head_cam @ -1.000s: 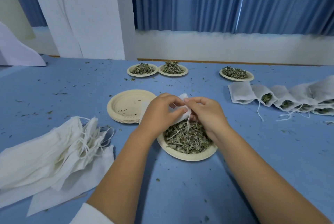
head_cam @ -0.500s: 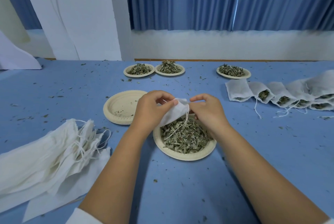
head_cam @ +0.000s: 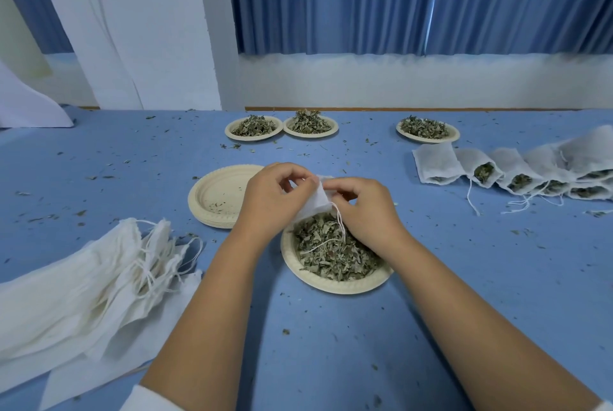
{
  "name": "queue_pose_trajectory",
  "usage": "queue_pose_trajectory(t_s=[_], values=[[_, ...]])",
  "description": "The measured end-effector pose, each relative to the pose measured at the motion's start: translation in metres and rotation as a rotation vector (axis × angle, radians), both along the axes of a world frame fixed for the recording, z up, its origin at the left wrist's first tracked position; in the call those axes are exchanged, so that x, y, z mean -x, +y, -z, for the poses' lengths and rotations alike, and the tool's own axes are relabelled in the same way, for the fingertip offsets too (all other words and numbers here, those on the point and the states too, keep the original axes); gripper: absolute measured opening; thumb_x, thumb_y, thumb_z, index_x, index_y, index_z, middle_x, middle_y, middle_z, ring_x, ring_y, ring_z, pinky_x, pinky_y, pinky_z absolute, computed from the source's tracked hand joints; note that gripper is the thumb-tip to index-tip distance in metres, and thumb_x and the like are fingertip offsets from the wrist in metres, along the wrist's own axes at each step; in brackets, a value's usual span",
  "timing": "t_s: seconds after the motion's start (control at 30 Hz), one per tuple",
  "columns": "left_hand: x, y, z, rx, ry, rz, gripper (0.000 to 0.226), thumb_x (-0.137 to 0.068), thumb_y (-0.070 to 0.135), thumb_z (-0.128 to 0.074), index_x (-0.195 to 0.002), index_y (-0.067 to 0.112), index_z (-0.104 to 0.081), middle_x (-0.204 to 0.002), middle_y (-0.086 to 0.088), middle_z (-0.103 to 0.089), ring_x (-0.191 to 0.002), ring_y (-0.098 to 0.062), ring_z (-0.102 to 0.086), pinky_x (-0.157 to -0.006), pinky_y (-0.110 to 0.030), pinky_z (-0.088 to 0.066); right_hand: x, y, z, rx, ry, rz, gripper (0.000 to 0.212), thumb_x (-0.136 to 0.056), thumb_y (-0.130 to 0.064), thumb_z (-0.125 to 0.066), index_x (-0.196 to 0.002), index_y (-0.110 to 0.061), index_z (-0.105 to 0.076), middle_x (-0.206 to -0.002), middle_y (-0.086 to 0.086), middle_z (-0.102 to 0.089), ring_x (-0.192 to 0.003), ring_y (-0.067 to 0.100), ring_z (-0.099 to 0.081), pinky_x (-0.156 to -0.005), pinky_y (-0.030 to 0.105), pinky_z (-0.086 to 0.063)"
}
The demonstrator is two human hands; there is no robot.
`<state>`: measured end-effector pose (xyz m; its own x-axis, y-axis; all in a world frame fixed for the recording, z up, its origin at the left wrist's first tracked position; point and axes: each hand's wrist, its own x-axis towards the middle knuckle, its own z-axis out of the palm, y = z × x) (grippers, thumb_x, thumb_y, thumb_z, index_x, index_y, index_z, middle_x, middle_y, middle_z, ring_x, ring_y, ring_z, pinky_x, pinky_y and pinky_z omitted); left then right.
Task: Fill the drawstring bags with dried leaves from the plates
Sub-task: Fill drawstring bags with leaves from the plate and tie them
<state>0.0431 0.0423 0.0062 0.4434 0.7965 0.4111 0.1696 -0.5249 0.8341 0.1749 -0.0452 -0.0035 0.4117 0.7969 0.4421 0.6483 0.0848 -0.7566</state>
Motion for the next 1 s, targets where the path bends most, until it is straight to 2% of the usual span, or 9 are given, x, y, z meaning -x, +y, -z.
queue_pose_trajectory(t_s=[0.17,0.27,0.4,0.6,0.73,0.8,0.87,0.93,1.0], values=[[0.001,0.000,0.000,0.025,0.003,0.011,0.013,-0.080,0.036,-0.079,-0.084,0.025,-0.072,-0.069,0.014,-0.061,-0.059,0.001,-0.049,-0.058,-0.011,-0.040,0.004,0.000,0.003,0.013,-0.005,-0.035,0.030,-0.088,-0.007,-0.060,-0.104,-0.028,-0.075,-0.071,-0.010,-0.064,-0.069,0.013,-0.057,-0.060,0.011,-0.041],[0.003,0.003,-0.001,0.011,0.057,-0.007,0.006,-0.082,0.025,-0.076,-0.085,0.026,-0.071,-0.071,0.014,-0.064,-0.059,0.002,-0.050,-0.057,-0.009,-0.042,0.005,0.000,0.003,0.017,0.011,-0.067,0.030,-0.088,-0.007,-0.061,-0.105,-0.028,-0.074,-0.074,-0.006,-0.066,-0.070,0.014,-0.058,-0.065,0.015,-0.043],[0.005,0.004,0.000,-0.074,0.129,-0.103,0.009,-0.079,0.016,-0.068,-0.080,0.025,-0.070,-0.069,0.015,-0.064,-0.059,0.006,-0.053,-0.056,-0.007,-0.040,0.002,0.000,0.002,0.078,0.023,-0.114,0.034,-0.087,-0.002,-0.060,-0.110,-0.025,-0.072,-0.076,-0.009,-0.059,-0.069,0.010,-0.054,-0.066,0.013,-0.042],[0.008,0.009,0.002,-0.148,0.194,-0.217,0.006,-0.083,0.019,-0.064,-0.080,0.024,-0.066,-0.073,0.013,-0.062,-0.064,-0.002,-0.055,-0.058,-0.022,-0.040,0.004,-0.004,-0.005,0.113,0.083,-0.134,0.021,-0.088,-0.005,-0.061,-0.094,-0.025,-0.065,-0.085,-0.006,-0.065,-0.074,0.007,-0.057,-0.072,0.013,-0.046],[0.008,0.011,0.002,-0.153,0.189,-0.240,0.004,-0.083,0.020,-0.063,-0.081,0.022,-0.066,-0.074,0.012,-0.062,-0.064,-0.002,-0.056,-0.056,-0.021,-0.040,-0.002,-0.006,-0.012,0.155,0.027,-0.095,0.007,-0.090,-0.017,-0.062,-0.085,-0.018,-0.067,-0.087,-0.002,-0.068,-0.077,0.010,-0.059,-0.071,0.019,-0.045],[0.007,0.010,0.003,-0.152,0.189,-0.237,0.004,-0.083,0.020,-0.064,-0.082,0.022,-0.066,-0.073,0.013,-0.062,-0.063,-0.002,-0.056,-0.056,-0.019,-0.039,-0.003,-0.007,-0.012,0.198,-0.046,-0.092,0.023,-0.090,-0.034,-0.061,-0.081,-0.015,-0.072,-0.084,-0.002,-0.066,-0.078,0.005,-0.055,-0.070,0.023,-0.042],[0.007,0.010,0.003,-0.146,0.183,-0.243,0.004,-0.083,0.020,-0.064,-0.082,0.022,-0.066,-0.073,0.013,-0.062,-0.064,-0.002,-0.056,-0.056,-0.019,-0.039,0.000,-0.007,-0.012,0.229,-0.126,-0.112,0.035,-0.086,-0.050,-0.061,-0.075,-0.019,-0.073,-0.080,-0.002,-0.061,-0.080,0.004,-0.052,-0.071,0.020,-0.040],[0.008,0.011,0.003,-0.129,0.163,-0.252,0.004,-0.083,0.019,-0.064,-0.082,0.022,-0.066,-0.073,0.012,-0.062,-0.064,-0.003,-0.056,-0.057,-0.021,-0.041,0.006,-0.008,-0.010,0.256,-0.207,-0.150,0.036,-0.085,-0.049,-0.059,-0.074,-0.019,-0.074,-0.078,-0.002,-0.057,-0.084,0.005,-0.049,-0.077,0.022,-0.039],[0.009,0.012,0.002,-0.109,0.140,-0.265,0.005,-0.084,0.019,-0.064,-0.081,0.022,-0.066,-0.074,0.012,-0.063,-0.063,-0.003,-0.056,-0.057,-0.024,-0.041,0.012,-0.008,-0.009,0.259,-0.263,-0.217,0.026,-0.088,-0.034,-0.057,-0.078,-0.019,-0.075,-0.075,-0.005,-0.052,-0.086,0.007,-0.046,-0.086,0.029,-0.039]])
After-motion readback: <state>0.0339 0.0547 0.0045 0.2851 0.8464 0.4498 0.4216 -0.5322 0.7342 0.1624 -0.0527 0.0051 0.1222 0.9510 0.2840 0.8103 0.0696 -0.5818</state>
